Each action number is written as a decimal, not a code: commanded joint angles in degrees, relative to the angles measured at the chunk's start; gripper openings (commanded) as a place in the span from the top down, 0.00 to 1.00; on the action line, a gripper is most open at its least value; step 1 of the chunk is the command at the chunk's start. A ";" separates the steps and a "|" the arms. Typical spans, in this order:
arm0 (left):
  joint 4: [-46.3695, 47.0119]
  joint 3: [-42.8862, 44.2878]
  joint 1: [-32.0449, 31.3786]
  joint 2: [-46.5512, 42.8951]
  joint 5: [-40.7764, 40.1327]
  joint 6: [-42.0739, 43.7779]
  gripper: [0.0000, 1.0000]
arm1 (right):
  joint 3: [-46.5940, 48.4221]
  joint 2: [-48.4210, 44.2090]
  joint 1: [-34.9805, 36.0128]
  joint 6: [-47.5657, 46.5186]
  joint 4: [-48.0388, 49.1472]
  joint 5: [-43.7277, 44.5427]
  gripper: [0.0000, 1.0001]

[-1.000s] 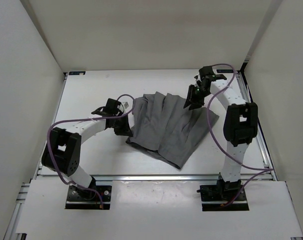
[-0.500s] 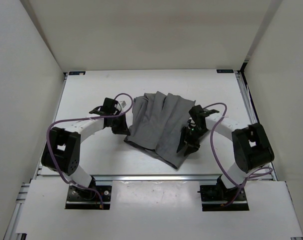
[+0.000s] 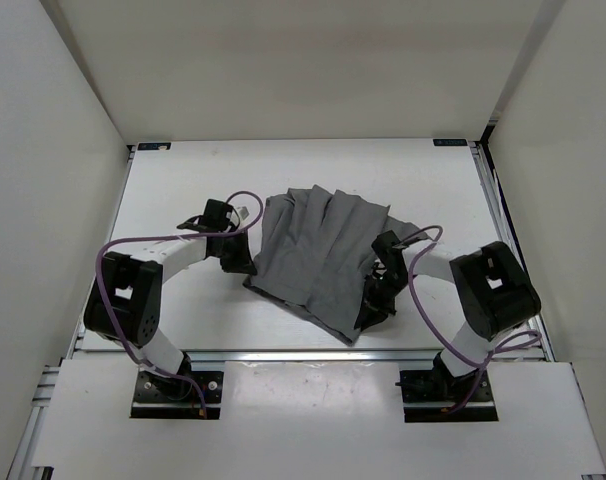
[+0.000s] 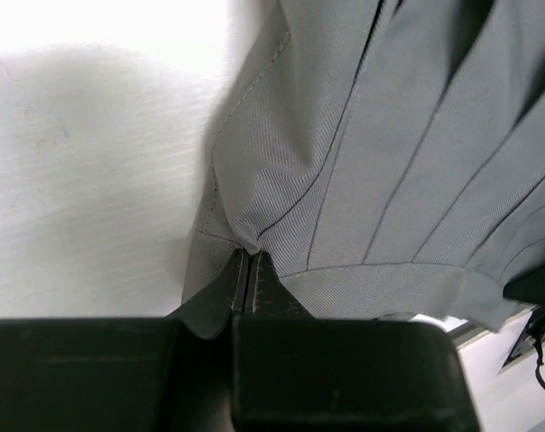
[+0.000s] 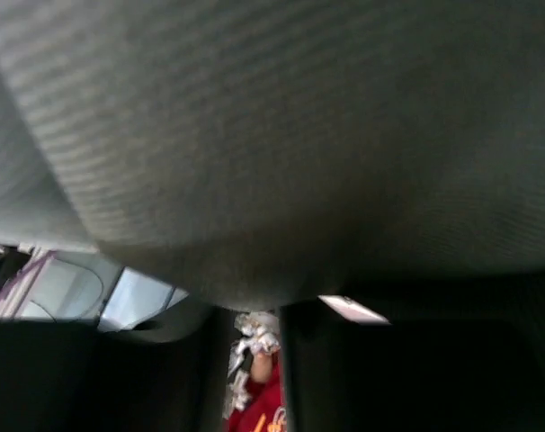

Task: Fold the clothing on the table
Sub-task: Flatten the skirt out

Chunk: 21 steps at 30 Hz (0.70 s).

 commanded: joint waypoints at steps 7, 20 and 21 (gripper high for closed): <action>-0.96 -7.11 -0.80 -3.12 0.70 -0.74 1.00 | 9.03 9.72 -12.30 -8.72 -5.12 9.77 0.86; -3.06 -3.01 -1.78 -5.33 3.69 -1.97 1.00 | 39.39 18.01 -13.54 -20.34 -10.05 12.51 0.61; -4.20 -1.08 -0.81 -5.76 3.78 -1.53 1.00 | 37.99 16.44 -12.58 -19.99 -9.71 12.43 0.59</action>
